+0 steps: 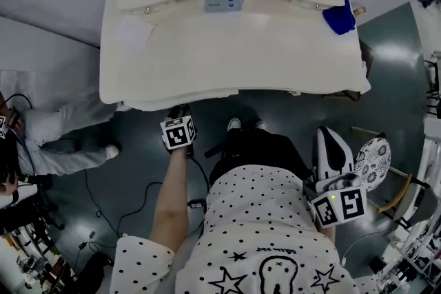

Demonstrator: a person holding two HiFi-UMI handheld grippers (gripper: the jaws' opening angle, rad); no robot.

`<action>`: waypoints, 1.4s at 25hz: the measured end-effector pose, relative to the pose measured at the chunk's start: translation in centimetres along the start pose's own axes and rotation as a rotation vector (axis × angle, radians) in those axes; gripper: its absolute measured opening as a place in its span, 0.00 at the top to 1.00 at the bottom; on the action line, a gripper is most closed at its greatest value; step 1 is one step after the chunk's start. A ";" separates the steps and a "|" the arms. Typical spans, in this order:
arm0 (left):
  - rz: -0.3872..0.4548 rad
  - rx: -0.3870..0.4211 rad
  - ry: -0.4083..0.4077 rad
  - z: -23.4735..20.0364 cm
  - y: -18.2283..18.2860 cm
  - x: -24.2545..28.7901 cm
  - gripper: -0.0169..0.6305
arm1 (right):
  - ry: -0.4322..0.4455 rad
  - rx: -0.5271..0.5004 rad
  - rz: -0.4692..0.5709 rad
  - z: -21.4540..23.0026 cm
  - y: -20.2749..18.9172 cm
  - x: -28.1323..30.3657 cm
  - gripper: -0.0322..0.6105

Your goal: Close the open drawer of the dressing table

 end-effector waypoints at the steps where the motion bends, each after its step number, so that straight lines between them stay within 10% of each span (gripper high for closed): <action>1: 0.002 0.001 -0.001 0.0 0.0 0.0 0.77 | 0.000 -0.001 0.000 -0.1 0.0 0.0 0.94; 35: 0.024 0.002 -0.058 -1.0 2.7 2.0 0.77 | 0.017 -0.025 -0.016 -1.1 0.4 1.3 0.94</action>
Point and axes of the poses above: the fingertips, and each gripper's own axes: x forward along the fingers, z to its right, y out of its top, the point moved 9 cm from there along -x, backward along the fingers, and after that the axes turned 1 degree about y, right-handed, at the moved point
